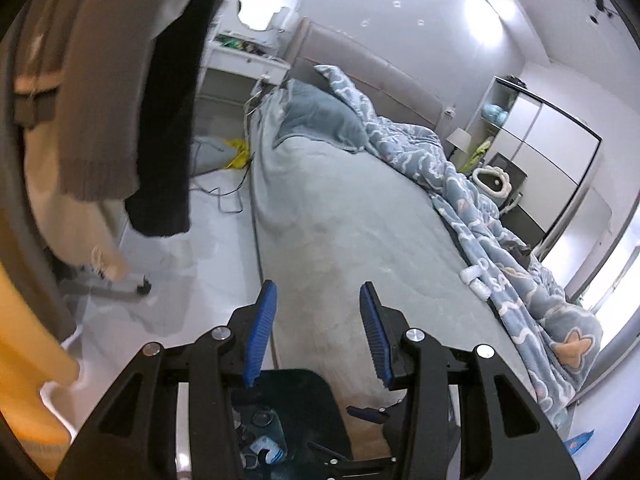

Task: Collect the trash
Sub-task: 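Move both open tools from the bin back over the bed toward the bubble wrap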

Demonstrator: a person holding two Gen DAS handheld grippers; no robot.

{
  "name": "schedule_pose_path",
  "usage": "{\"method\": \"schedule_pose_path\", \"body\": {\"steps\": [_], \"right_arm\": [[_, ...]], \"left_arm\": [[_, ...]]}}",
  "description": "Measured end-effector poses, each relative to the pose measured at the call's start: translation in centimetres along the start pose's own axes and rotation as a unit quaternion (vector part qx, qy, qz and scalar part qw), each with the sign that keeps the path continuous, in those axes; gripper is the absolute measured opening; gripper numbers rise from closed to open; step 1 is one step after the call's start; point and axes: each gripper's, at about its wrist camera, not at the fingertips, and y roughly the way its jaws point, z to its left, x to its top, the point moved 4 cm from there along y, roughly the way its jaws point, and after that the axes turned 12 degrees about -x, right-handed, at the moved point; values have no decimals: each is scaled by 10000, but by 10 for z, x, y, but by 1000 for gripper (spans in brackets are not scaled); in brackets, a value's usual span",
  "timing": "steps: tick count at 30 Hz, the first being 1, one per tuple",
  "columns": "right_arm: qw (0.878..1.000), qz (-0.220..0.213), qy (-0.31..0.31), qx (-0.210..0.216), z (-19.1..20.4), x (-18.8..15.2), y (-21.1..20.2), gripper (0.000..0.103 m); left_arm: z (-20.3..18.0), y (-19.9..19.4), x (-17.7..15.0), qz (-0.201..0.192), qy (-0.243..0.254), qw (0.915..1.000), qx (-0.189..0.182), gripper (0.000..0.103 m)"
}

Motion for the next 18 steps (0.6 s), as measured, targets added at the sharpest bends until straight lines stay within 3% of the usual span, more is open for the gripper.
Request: {"method": "schedule_pose_path", "body": {"steps": [13,18], "right_arm": [[9922,-1005,552,-490,-124,14,-42,79],[9888,-1132,866,-444,-168,8,-39,79]], "left_arm": [[-76,85,2,227,507,9978,-356,53],[-103,117,-3,286,710,9961,-442,59]]}}
